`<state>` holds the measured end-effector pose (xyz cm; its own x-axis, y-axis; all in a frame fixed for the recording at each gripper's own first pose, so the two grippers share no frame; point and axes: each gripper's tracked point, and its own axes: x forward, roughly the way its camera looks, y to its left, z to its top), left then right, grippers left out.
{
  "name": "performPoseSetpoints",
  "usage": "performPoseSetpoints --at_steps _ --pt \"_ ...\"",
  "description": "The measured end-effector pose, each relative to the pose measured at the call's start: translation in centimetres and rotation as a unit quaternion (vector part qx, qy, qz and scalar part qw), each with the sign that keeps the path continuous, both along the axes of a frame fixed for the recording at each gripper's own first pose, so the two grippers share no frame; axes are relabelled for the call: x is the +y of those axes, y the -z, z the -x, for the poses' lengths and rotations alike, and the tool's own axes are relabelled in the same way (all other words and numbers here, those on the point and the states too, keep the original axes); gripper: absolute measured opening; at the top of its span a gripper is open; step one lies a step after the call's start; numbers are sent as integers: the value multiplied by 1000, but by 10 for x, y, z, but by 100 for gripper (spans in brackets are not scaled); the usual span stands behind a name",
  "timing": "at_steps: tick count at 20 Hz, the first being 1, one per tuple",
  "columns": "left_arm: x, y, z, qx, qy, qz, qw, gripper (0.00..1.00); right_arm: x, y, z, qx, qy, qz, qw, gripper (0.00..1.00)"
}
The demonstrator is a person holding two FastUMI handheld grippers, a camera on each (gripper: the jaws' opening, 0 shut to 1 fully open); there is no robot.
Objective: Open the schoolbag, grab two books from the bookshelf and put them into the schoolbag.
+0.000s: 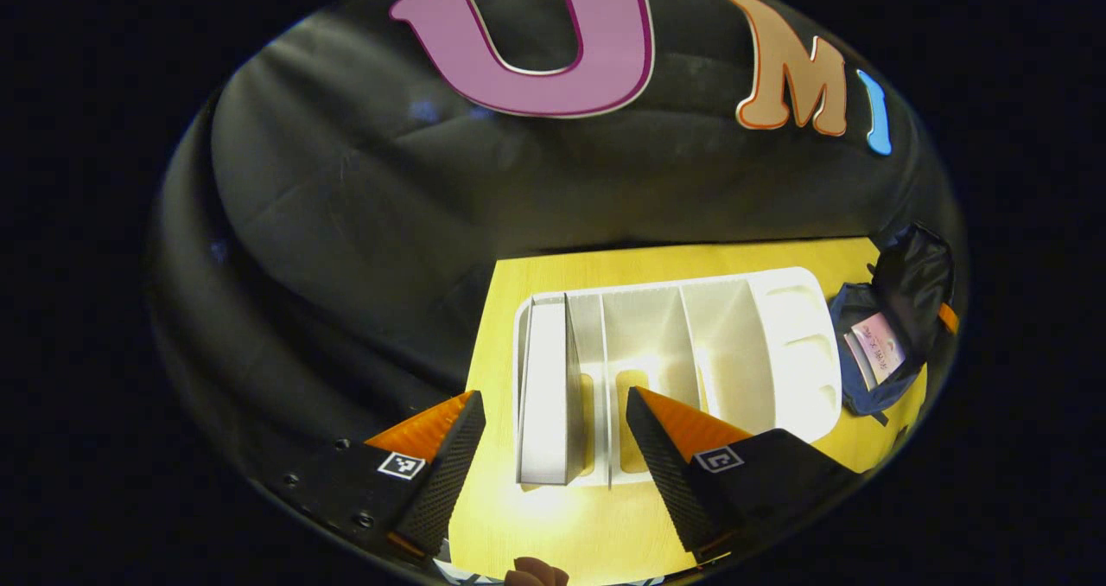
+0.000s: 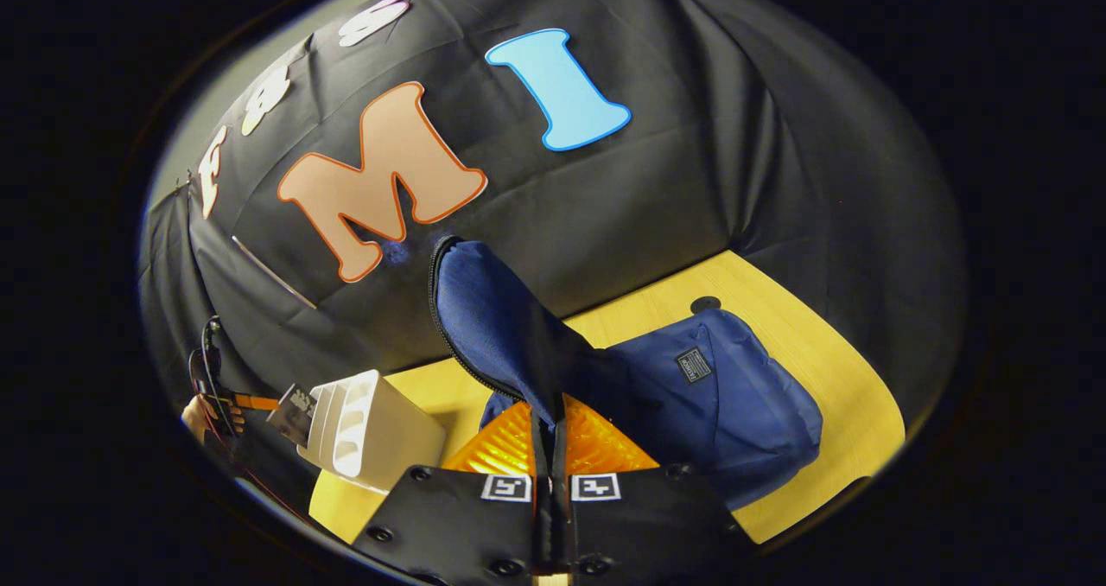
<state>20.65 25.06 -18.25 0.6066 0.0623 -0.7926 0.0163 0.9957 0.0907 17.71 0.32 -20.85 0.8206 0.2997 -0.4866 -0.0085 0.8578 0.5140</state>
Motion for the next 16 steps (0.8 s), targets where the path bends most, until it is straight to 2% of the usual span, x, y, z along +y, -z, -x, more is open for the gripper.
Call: performPoseSetpoints --at_steps 4,16 --pt "4 21 -10 50 -3 -1 999 96 -1 -1 1 -1 1 5 1000 2" --pt "11 55 -17 132 -18 2 991 94 -6 -1 3 -1 11 3 1000 3"
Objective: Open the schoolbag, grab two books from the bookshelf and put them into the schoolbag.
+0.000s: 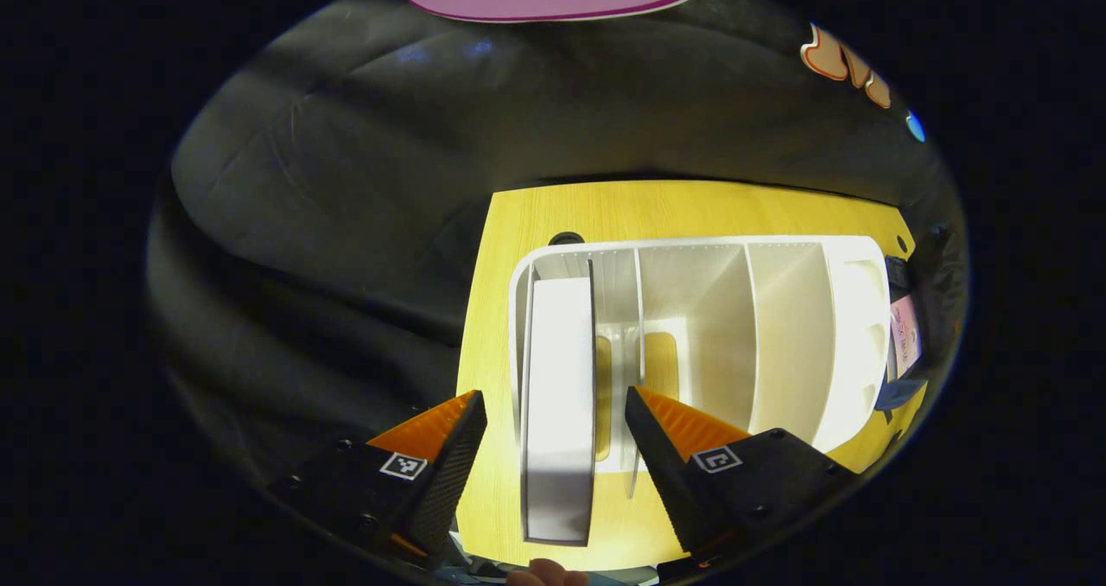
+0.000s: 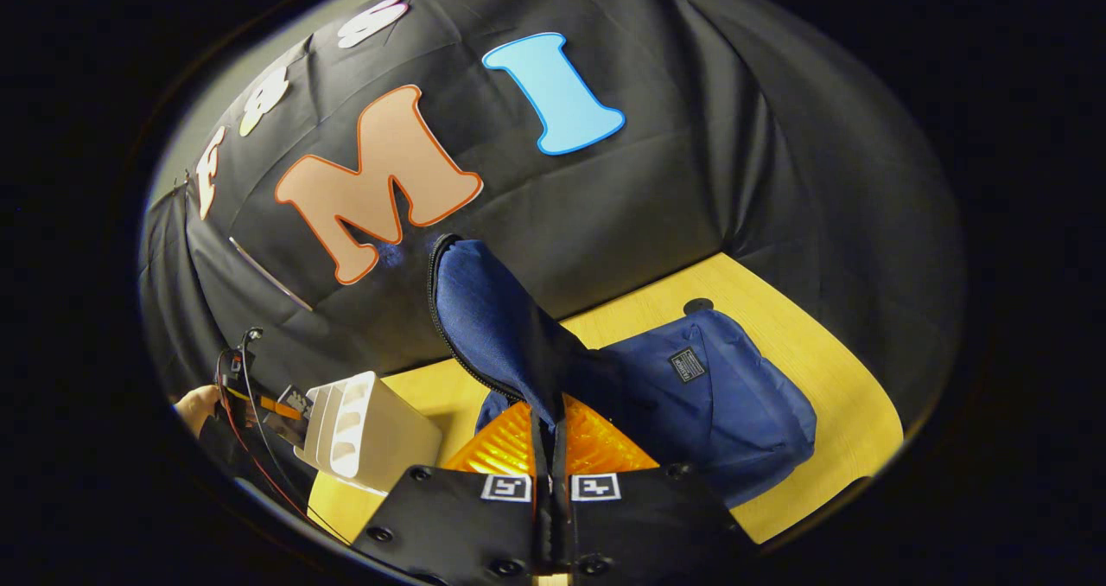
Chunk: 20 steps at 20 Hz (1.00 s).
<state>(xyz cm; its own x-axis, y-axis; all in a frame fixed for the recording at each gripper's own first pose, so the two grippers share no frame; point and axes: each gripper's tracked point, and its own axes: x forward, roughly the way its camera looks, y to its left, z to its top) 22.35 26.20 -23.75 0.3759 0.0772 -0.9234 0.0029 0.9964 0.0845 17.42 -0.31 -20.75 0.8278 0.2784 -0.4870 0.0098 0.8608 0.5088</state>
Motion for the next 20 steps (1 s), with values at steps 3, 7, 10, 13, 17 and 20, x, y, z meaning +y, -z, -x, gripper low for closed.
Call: performPoseSetpoints --at_steps 3,7,10,13,17,20 --pt "-2 8 -2 14 2 3 1000 90 1 1 -1 0 1 -1 1000 2" --pt "-14 12 1 39 -1 26 999 58 1 1 -1 0 1 -1 1000 2" --pt "-18 14 5 56 -3 33 998 35 -1 1 -1 -1 5 -3 1000 2" --pt "-17 14 6 60 1 33 998 33 -2 1 0 -2 7 -3 1000 2" --pt "-17 14 7 57 5 39 998 33 -3 1 -1 -4 9 -4 1000 3" --pt "-10 5 6 42 8 29 999 32 -4 1 -2 -5 12 -7 1000 2"
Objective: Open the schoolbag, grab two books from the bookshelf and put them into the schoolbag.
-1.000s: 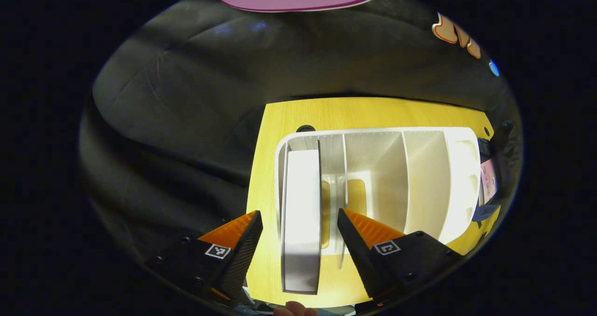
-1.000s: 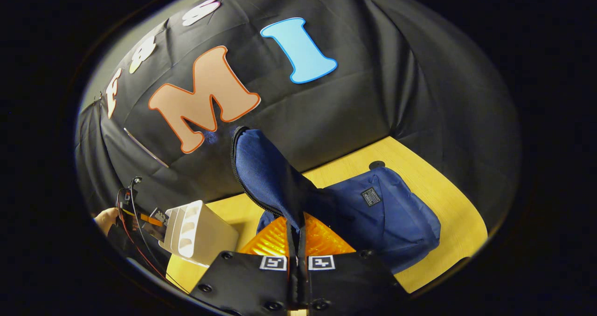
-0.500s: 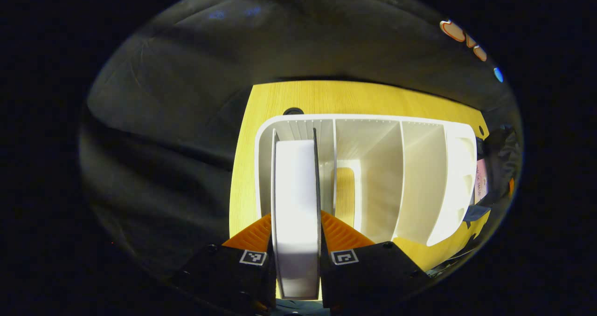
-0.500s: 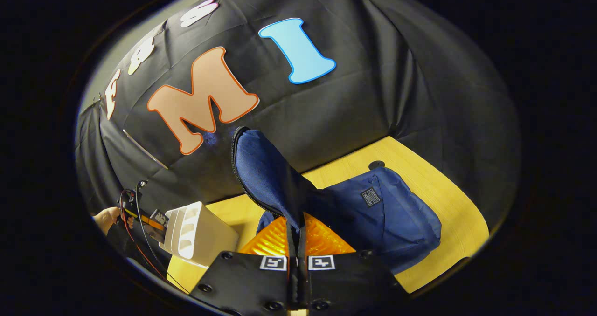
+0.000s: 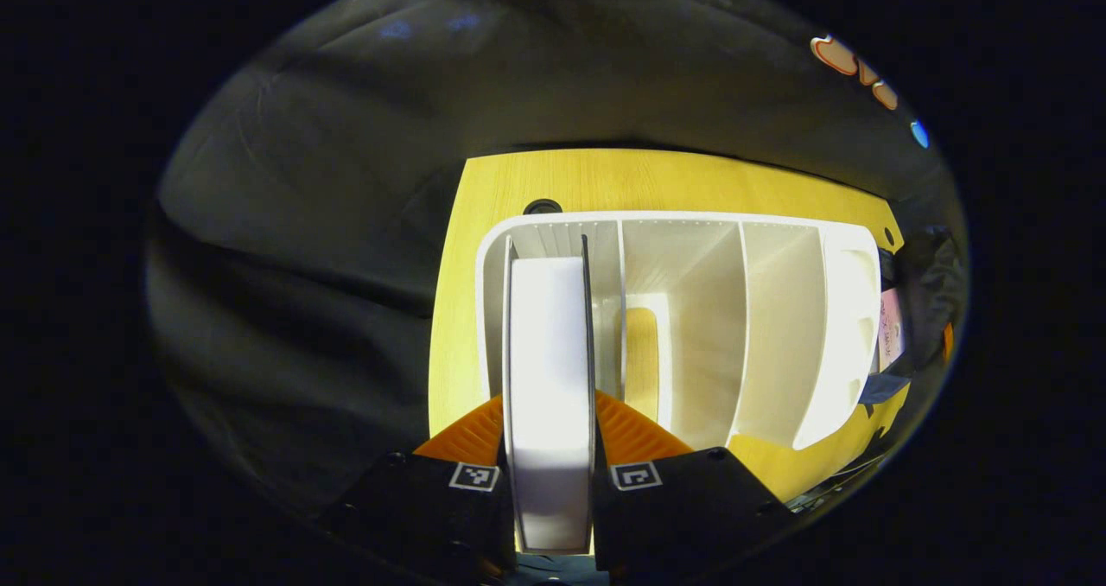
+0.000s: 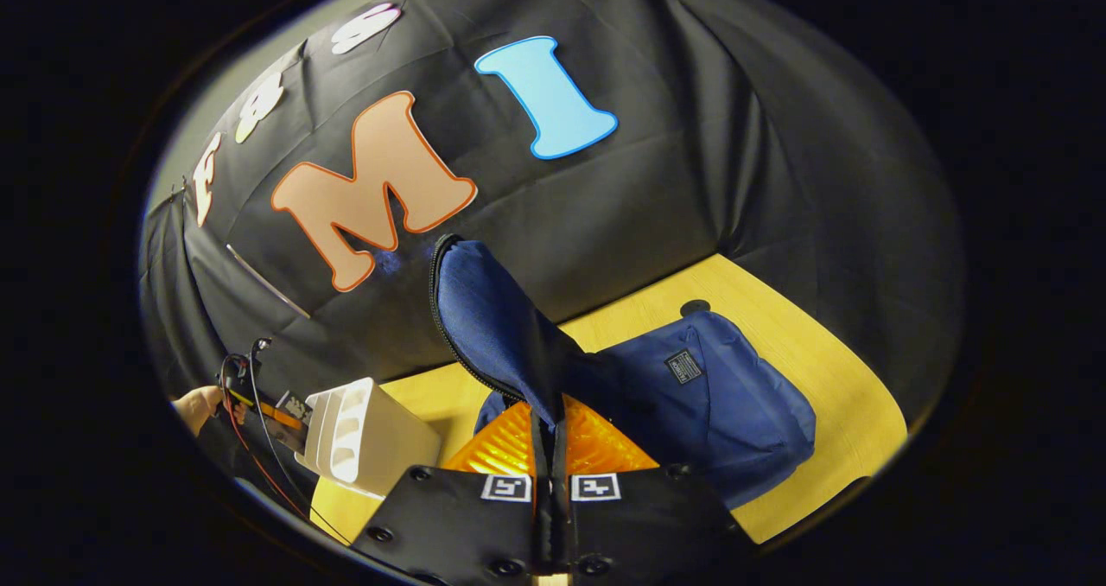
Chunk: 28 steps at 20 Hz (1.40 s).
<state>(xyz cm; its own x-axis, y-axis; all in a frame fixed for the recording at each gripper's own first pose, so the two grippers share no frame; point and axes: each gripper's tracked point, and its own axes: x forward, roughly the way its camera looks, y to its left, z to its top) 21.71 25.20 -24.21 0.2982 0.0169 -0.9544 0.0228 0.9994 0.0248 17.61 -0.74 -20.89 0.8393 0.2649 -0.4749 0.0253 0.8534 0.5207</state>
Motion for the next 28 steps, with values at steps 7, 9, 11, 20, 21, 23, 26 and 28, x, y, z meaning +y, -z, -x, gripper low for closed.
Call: performPoseSetpoints --at_steps 7,9,11,20,21,23,26,28 --pt "-13 -32 2 -23 -44 69 996 33 1 -2 1 -3 0 -4 1000 2" --pt "-8 -43 8 -30 -45 72 996 33 0 -2 2 -4 1 -5 1000 3" --pt "-6 -62 15 -35 -46 80 995 32 -1 -2 3 -5 3 -7 1000 3" --pt "7 -129 34 -85 -30 73 993 33 -5 -3 2 -7 6 -11 1000 3" --pt "9 -138 35 -93 -30 70 993 33 -5 -3 3 -6 6 -11 1000 2" --pt "8 -156 39 -104 -30 77 991 33 -4 -3 2 -6 7 -12 1000 3" --pt "11 -182 49 -119 -26 89 989 32 -5 -3 3 -7 7 -11 1000 3" --pt "12 -195 55 -131 -24 88 987 33 -5 -3 3 -7 8 -12 1000 3"
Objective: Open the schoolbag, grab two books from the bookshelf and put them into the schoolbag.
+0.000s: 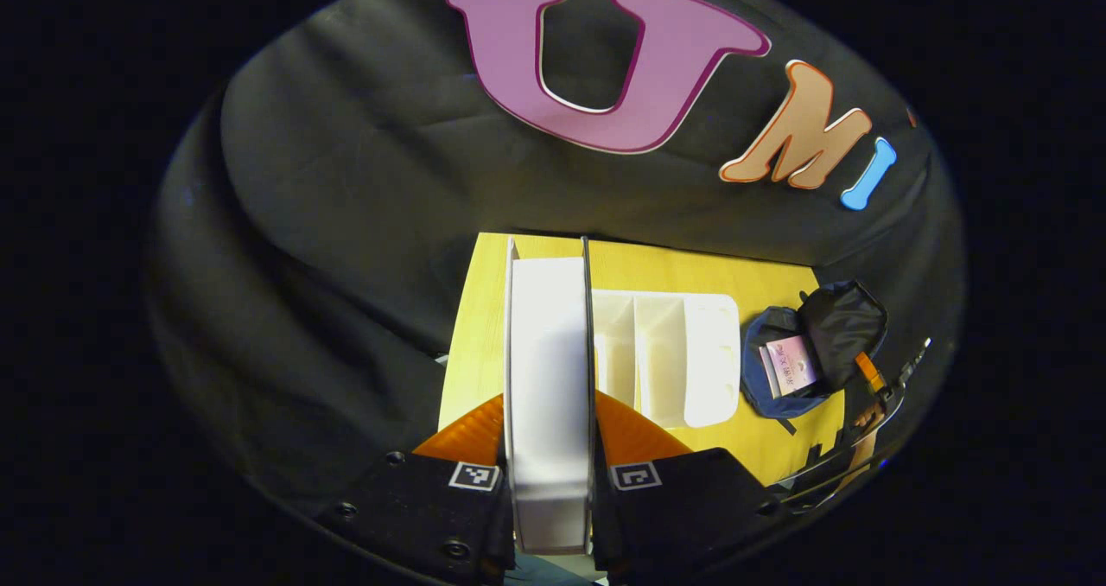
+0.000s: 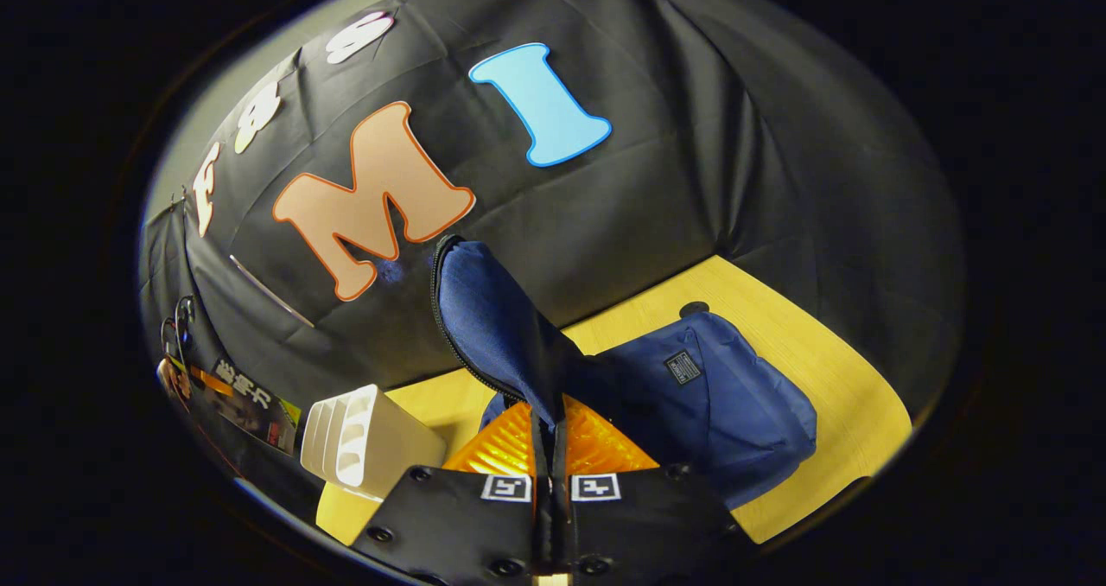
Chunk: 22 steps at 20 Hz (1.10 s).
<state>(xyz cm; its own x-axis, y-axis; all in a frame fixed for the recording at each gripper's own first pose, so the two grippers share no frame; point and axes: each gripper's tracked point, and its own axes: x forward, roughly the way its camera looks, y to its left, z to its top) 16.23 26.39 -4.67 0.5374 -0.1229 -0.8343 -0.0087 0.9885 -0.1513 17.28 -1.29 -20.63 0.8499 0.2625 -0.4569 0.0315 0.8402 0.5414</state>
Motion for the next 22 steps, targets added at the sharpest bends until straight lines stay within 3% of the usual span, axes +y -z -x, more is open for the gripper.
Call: performPoseSetpoints --at_steps 7,11,15,22 --pt "-9 -29 5 -30 -3 46 998 32 -2 -1 2 1 1 5 1000 3" --pt "-47 -37 0 -40 1 115 993 34 -2 0 2 2 6 2 1000 2" --pt "-94 -30 -16 -50 -5 199 979 33 0 0 2 4 5 5 1000 3" --pt "-187 -13 -34 -39 27 303 952 32 1 -2 2 5 7 8 1000 2"
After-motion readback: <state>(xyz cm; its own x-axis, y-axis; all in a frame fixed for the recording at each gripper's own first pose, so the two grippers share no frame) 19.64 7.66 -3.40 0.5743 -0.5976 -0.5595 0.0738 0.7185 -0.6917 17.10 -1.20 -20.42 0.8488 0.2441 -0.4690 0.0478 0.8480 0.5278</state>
